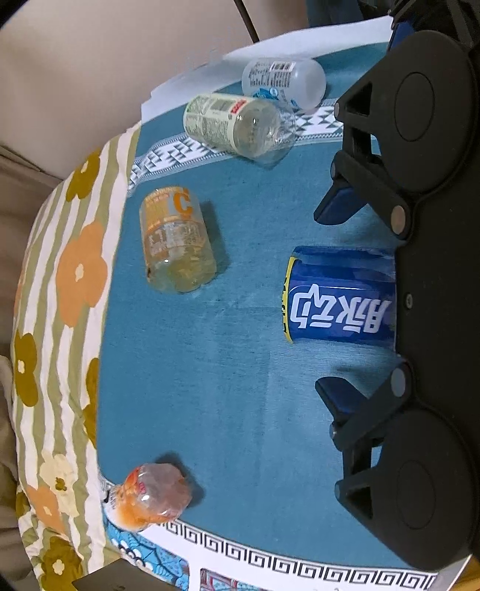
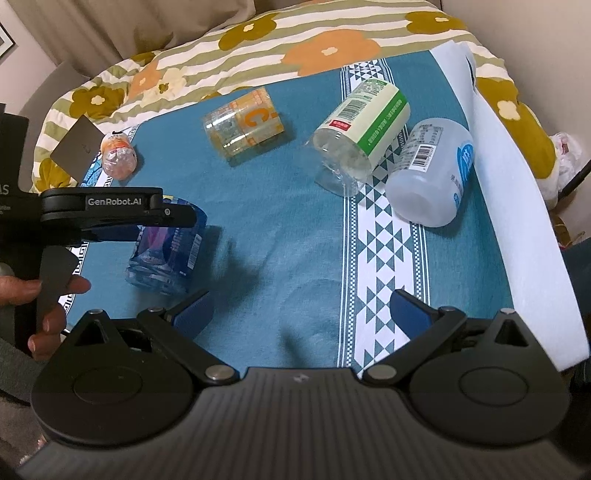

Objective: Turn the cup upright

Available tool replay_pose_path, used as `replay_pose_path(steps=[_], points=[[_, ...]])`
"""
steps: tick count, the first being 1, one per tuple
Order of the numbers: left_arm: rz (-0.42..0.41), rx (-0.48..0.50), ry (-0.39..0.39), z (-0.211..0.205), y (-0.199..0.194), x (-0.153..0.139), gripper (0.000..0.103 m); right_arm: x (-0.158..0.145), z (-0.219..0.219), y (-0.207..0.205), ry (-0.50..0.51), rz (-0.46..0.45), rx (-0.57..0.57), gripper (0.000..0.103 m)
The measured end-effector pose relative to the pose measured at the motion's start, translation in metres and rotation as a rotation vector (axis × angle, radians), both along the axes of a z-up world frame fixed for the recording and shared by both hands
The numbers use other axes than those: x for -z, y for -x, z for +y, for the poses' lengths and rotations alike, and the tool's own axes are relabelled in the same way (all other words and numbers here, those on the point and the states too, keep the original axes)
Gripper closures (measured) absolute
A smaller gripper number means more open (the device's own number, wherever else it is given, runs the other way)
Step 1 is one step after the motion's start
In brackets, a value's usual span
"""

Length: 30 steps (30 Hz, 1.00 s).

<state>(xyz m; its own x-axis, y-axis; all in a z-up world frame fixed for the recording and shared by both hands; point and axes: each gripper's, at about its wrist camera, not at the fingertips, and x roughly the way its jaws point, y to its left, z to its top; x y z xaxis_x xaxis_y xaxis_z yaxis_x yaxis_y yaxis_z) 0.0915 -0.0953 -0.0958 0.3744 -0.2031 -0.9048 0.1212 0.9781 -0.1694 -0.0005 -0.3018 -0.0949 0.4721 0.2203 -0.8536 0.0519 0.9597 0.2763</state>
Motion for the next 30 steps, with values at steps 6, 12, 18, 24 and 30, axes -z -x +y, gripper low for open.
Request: replay_pose_path(steps=[6, 12, 18, 24, 30], points=[[-0.066, 0.007, 0.002, 0.023, 0.019, -0.033, 0.000, -0.020, 0.005, -0.005, 0.000, -0.014, 0.000, 0.000], [-0.114, 0.012, -0.043, 0.060, 0.036, -0.053, 0.000, -0.045, 0.013, -0.028, -0.017, 0.023, -0.014, 0.000], [-0.136, 0.037, -0.097, 0.094, 0.046, -0.047, 0.000, -0.040, 0.047, -0.069, -0.079, 0.114, -0.067, 0.000], [-0.124, 0.041, -0.092, 0.125, 0.053, -0.034, 0.000, -0.017, 0.081, -0.112, -0.129, 0.204, -0.053, 0.000], [-0.087, 0.024, -0.075, 0.152, 0.057, -0.021, 0.000, 0.014, 0.099, -0.141, -0.179, 0.288, -0.014, 0.000]])
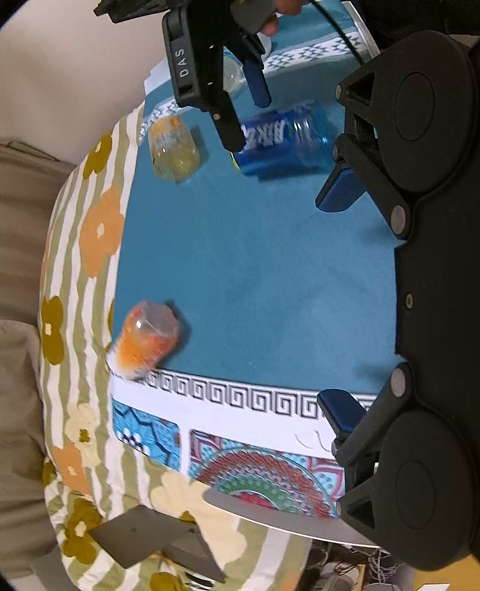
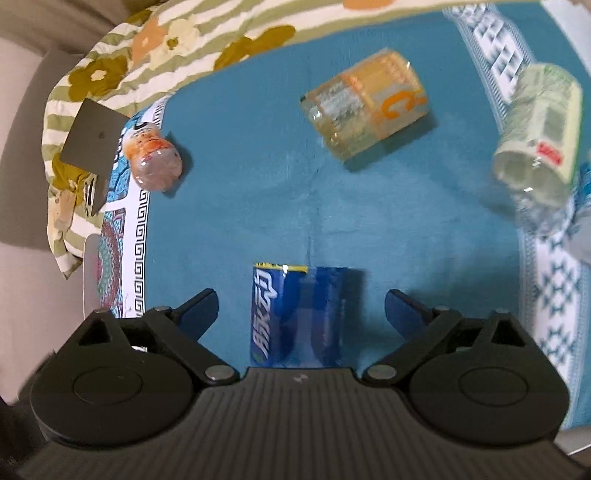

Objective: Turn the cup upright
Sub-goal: 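Bring the right tool to the blue cup and close on its body, then rotate the cup open end up with the right tool, lower it, open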

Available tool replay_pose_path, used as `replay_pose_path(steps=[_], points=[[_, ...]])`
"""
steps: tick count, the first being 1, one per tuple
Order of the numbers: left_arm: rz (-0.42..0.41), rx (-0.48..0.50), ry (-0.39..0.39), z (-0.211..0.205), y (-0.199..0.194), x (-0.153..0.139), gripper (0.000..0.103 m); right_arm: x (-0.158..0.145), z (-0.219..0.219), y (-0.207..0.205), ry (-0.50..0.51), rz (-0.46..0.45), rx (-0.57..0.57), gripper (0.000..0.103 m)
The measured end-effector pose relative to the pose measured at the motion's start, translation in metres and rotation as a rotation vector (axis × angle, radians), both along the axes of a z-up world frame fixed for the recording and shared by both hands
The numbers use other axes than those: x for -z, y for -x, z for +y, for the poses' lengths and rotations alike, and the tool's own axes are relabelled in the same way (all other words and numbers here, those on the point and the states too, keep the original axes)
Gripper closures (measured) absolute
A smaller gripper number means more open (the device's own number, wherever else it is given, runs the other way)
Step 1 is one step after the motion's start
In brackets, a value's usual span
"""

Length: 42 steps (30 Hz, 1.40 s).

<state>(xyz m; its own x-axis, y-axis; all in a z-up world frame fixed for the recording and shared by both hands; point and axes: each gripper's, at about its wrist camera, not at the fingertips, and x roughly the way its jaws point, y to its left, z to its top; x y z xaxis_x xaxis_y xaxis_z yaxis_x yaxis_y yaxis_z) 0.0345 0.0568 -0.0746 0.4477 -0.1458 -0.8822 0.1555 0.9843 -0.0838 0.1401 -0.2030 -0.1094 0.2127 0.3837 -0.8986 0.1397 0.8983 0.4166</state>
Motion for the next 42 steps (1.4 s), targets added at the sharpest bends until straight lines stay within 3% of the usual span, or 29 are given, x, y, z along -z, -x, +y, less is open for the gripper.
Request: replay_pose_path(steps=[5, 11, 21, 24, 27, 30, 32, 37, 42], points=[[0.020, -0.017, 0.016, 0.016, 0.000, 0.006, 0.000, 0.013, 0.003, -0.006, -0.009, 0.033, 0.036, 0.000], [0.028, -0.016, 0.026, 0.025, -0.001, 0.006, 0.000, 0.022, 0.004, -0.005, -0.023, 0.064, 0.052, 0.024], [0.014, -0.006, 0.037, 0.031, -0.003, -0.004, 0.000, 0.014, -0.001, 0.004, -0.044, 0.030, 0.080, 0.026], [0.007, 0.002, 0.047, 0.032, -0.002, -0.007, 0.000, -0.013, -0.007, 0.014, -0.051, -0.083, 0.116, 0.026], [0.013, 0.007, 0.082, 0.033, -0.003, -0.007, 0.000, -0.041, -0.004, 0.036, 0.014, -0.334, 0.195, 0.026], [0.032, 0.022, 0.083, 0.031, -0.006, -0.003, 0.000, -0.042, 0.012, 0.061, 0.131, -0.596, 0.280, 0.026], [0.041, 0.041, 0.073, 0.029, -0.008, 0.001, 0.000, -0.029, 0.029, 0.071, 0.212, -0.717, 0.313, 0.026], [0.054, 0.098, 0.044, 0.024, -0.012, 0.012, 0.000, 0.005, 0.052, 0.069, 0.293, -0.773, 0.326, 0.026], [0.067, 0.119, 0.045, 0.022, -0.014, 0.020, 0.000, 0.016, 0.067, 0.072, 0.359, -0.793, 0.278, 0.025]])
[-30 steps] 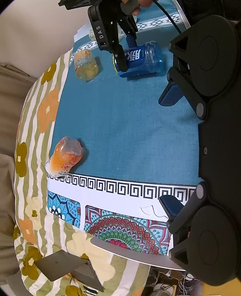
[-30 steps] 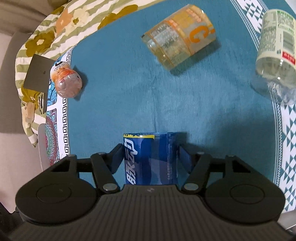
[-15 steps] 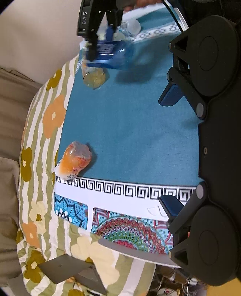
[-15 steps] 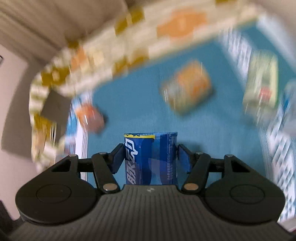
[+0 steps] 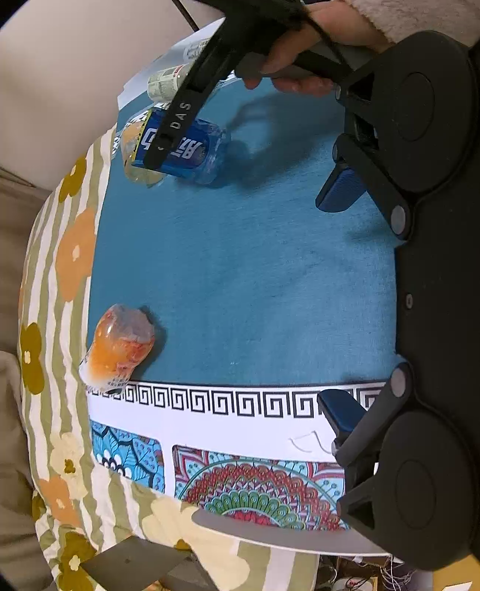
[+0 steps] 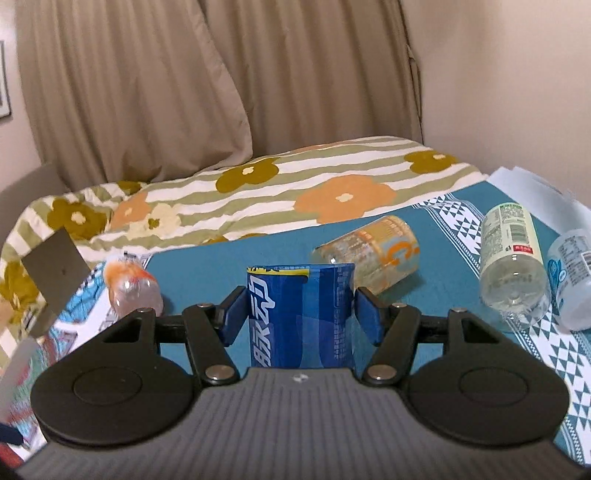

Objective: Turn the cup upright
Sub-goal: 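Rotate the cup open end up with the right tool, lower it, open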

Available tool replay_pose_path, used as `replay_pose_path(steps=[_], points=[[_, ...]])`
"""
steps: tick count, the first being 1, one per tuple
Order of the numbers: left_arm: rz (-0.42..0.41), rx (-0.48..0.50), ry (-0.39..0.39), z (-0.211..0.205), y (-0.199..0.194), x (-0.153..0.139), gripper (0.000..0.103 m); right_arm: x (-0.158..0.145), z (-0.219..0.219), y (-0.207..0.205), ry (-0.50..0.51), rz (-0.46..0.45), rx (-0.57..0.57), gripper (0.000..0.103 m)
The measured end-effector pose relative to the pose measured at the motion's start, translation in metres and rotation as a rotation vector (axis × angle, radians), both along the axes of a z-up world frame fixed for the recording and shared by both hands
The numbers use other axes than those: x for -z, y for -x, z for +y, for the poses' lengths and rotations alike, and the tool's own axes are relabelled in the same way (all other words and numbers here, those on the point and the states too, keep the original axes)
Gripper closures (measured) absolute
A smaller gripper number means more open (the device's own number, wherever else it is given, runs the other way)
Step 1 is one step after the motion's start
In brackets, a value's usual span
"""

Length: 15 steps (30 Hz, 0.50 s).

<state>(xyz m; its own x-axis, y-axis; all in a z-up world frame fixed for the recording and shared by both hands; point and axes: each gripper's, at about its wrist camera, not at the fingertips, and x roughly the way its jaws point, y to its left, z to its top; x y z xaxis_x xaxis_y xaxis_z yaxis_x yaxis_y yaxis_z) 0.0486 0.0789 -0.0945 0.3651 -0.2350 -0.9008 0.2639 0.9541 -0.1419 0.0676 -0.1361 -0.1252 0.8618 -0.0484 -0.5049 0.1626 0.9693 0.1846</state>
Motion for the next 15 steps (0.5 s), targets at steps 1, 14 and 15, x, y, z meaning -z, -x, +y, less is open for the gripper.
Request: replay_pose_path(steps=[1, 14, 15], points=[[0.003, 0.003, 0.003, 0.000, 0.000, 0.001, 0.000, 0.001, 0.002, 0.002, 0.016, 0.000, -0.006, 0.025], [0.018, 0.047, 0.003, -0.015, 0.001, 0.006, 0.000, -0.004, 0.007, 0.039, 0.058, 0.074, -0.078, 0.026], [0.020, 0.046, 0.003, -0.015, 0.001, 0.007, 0.000, -0.004, 0.008, 0.042, 0.067, 0.078, -0.086, 0.026]])
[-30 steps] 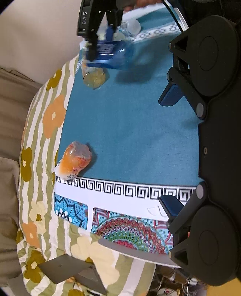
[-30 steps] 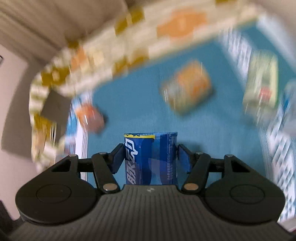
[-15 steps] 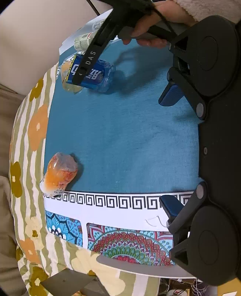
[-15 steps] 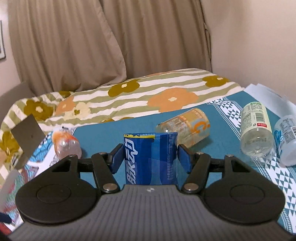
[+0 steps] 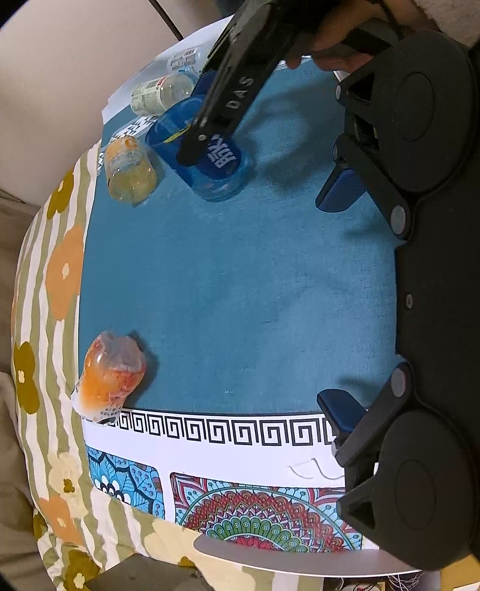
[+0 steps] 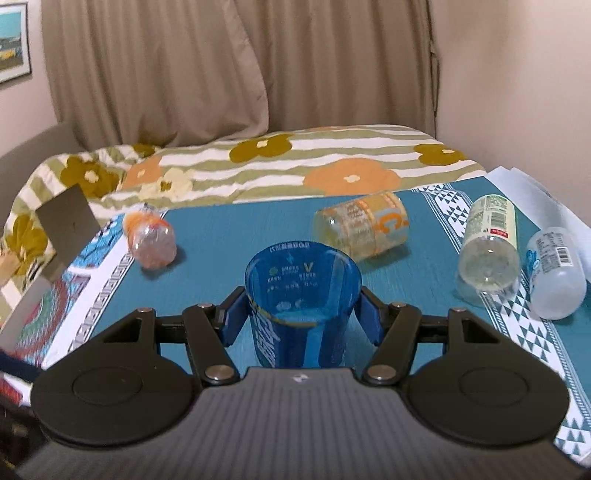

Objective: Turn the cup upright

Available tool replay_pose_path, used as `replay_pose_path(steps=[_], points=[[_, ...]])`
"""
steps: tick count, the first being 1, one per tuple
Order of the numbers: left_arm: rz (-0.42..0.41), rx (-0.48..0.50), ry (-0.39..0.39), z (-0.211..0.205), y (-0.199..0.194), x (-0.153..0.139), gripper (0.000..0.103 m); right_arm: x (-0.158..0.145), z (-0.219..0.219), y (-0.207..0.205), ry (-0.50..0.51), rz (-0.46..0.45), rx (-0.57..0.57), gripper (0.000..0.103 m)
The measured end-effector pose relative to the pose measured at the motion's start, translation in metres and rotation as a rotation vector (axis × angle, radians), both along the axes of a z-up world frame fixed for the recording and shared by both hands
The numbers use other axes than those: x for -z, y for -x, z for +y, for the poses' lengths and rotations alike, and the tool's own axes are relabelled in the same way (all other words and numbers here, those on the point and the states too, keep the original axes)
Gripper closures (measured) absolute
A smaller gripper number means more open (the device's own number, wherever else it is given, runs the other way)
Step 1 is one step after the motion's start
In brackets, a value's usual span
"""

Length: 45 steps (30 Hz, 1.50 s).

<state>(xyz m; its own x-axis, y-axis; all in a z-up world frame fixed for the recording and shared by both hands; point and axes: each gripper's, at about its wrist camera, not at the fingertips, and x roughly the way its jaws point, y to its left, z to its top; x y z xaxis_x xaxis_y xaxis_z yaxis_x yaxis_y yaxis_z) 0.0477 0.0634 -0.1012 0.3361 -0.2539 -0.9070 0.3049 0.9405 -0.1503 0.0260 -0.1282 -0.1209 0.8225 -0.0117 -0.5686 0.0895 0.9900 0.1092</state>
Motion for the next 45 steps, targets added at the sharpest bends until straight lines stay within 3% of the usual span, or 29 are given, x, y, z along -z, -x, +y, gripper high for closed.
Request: replay_pose_path(steps=[11, 15, 20, 27, 37, 45], points=[[0.006, -0.012, -0.003, -0.002, 0.002, 0.001, 0.000, 0.002, 0.011, 0.006, 0.082, 0.004, -0.049, 0.024], [0.002, -0.018, -0.009, -0.001, 0.004, 0.000, 0.000, 0.003, 0.012, 0.006, 0.077, 0.015, -0.038, 0.002], [-0.013, -0.034, -0.026, 0.000, 0.008, -0.008, 0.000, -0.002, 0.007, 0.006, 0.041, 0.042, -0.029, 0.000], [-0.081, -0.066, -0.030, -0.007, 0.016, -0.044, 0.000, -0.041, -0.009, 0.013, 0.008, 0.101, -0.047, 0.000], [-0.267, -0.131, -0.073, -0.031, 0.041, -0.103, 0.000, -0.109, -0.046, 0.039, 0.031, 0.219, -0.055, 0.000], [-0.324, -0.157, -0.061, -0.044, 0.065, -0.109, 0.000, -0.118, -0.070, 0.061, 0.103, 0.330, -0.032, 0.000]])
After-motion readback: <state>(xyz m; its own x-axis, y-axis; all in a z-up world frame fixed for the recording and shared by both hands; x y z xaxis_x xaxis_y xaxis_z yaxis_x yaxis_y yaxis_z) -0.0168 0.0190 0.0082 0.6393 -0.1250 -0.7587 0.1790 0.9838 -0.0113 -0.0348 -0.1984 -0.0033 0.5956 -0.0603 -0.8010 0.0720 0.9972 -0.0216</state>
